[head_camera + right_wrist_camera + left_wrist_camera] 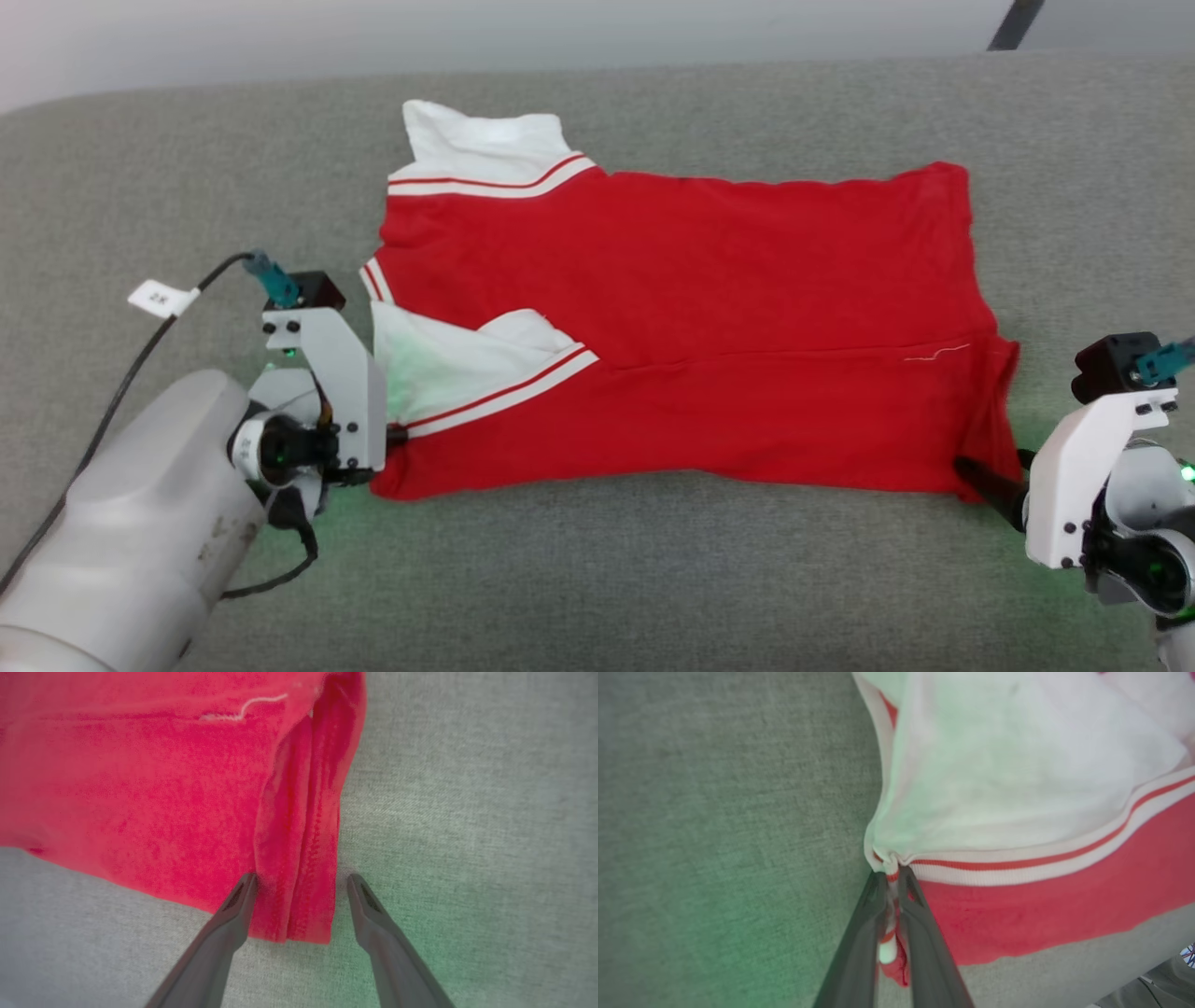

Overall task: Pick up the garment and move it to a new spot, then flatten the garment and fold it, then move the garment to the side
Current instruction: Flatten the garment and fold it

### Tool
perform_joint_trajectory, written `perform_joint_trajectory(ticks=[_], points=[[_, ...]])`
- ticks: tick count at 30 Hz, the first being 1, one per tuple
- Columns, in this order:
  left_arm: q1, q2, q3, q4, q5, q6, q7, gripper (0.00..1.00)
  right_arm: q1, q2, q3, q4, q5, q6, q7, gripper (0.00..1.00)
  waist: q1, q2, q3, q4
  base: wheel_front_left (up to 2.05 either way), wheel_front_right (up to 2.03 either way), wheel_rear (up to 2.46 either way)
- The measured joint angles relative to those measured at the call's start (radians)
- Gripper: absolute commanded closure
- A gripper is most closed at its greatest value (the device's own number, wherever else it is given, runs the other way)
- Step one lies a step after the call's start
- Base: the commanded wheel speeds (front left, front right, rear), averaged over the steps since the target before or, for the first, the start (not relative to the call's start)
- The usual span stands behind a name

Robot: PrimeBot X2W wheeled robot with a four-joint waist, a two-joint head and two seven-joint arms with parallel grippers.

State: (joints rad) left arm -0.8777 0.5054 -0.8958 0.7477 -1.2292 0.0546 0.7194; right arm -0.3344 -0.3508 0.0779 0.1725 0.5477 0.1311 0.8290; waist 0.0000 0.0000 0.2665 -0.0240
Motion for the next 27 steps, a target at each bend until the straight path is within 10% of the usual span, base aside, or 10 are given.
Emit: perform_joint_trajectory(ticks=[5, 6, 7, 8, 27], points=[[-0.021, -0.026, 0.002, 0.031, 0.002, -0.020, -0.020, 1.00, -0.045, -0.002, 0.027, 0.075, -0.007, 0.000, 0.035, 0.00, 0.0000, 0.0000, 0.018, 0.018, 0.00, 0.00, 0.00], [-0.025, -0.030, 0.002, 0.039, 0.002, -0.023, -0.021, 1.00, -0.051, -0.006, 0.037, 0.081, -0.010, 0.000, 0.046, 0.16, 0.0000, 0.0000, 0.020, 0.021, 0.00, 0.00, 0.00], [-0.026, -0.034, 0.001, 0.045, 0.003, -0.028, -0.025, 1.00, -0.058, -0.010, 0.043, 0.088, -0.010, 0.000, 0.053, 0.83, 0.0000, 0.0000, 0.021, 0.023, 0.00, 0.00, 0.00], [-0.029, -0.039, 0.001, 0.052, 0.006, -0.030, -0.026, 1.00, -0.065, -0.016, 0.051, 0.092, -0.011, 0.000, 0.055, 1.00, 0.0000, 0.0000, 0.022, 0.025, 0.00, 0.00, 0.00], [-0.028, -0.048, -0.002, 0.093, -0.001, -0.063, -0.037, 1.00, -0.020, -0.092, 0.039, 0.087, 0.051, 0.000, 0.094, 1.00, 0.0000, 0.0000, -0.052, 0.055, 0.00, 0.00, 0.00]])
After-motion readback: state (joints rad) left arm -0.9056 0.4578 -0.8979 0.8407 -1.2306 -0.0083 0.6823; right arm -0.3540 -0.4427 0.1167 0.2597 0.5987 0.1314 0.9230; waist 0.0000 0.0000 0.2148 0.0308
